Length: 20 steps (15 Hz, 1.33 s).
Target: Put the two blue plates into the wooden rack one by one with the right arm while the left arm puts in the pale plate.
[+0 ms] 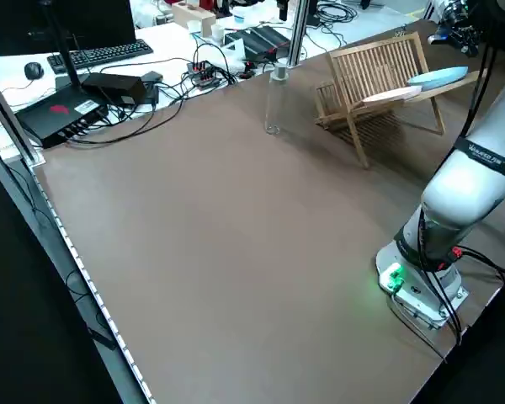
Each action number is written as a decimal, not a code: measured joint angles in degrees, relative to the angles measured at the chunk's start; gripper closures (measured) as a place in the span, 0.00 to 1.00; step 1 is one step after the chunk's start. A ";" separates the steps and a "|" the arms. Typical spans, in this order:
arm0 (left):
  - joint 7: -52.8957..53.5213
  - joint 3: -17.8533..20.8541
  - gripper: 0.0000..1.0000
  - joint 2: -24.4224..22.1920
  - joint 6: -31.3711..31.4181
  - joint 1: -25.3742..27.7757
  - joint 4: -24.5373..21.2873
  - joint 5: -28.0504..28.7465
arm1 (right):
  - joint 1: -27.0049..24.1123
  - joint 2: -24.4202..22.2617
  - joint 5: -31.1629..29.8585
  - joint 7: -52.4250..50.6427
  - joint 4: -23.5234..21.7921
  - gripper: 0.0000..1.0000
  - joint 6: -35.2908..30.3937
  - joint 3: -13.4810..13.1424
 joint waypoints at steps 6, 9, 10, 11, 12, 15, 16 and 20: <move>0.00 0.00 0.00 0.00 0.00 -0.04 -0.02 0.00 | -0.33 0.00 -1.00 -1.09 1.40 0.74 -0.09 -0.79; 0.00 -0.01 0.00 0.00 -0.40 -0.06 -0.03 0.00 | -3.16 -0.05 -13.18 -7.75 7.23 0.70 -0.06 -1.42; 0.00 -0.01 0.00 0.00 -0.49 -0.06 -0.04 0.00 | -4.57 -0.09 -17.39 -10.31 9.43 0.69 -0.08 -1.52; 0.00 -0.01 0.00 0.00 -0.52 -0.06 -0.04 0.00 | -6.08 -0.16 -22.16 -12.90 11.65 0.69 -0.11 -1.61; 0.01 -0.01 0.00 0.00 -0.55 -0.09 -0.04 0.00 | -7.35 -0.24 -27.08 -15.26 13.56 0.73 -0.18 -1.67; 0.01 -0.04 0.00 0.00 -0.57 -0.14 -0.04 0.00 | -9.60 -0.60 -37.47 -21.68 17.37 0.77 -0.24 -1.74; 0.00 -0.03 0.00 0.00 -0.57 -0.07 -0.04 0.00 | -10.22 -0.85 -38.66 -24.20 18.45 0.75 -0.22 -1.76; 0.01 0.03 0.00 0.00 -0.58 0.07 -0.05 0.00 | -13.53 -6.40 -40.72 -33.49 23.11 0.67 -0.22 -1.86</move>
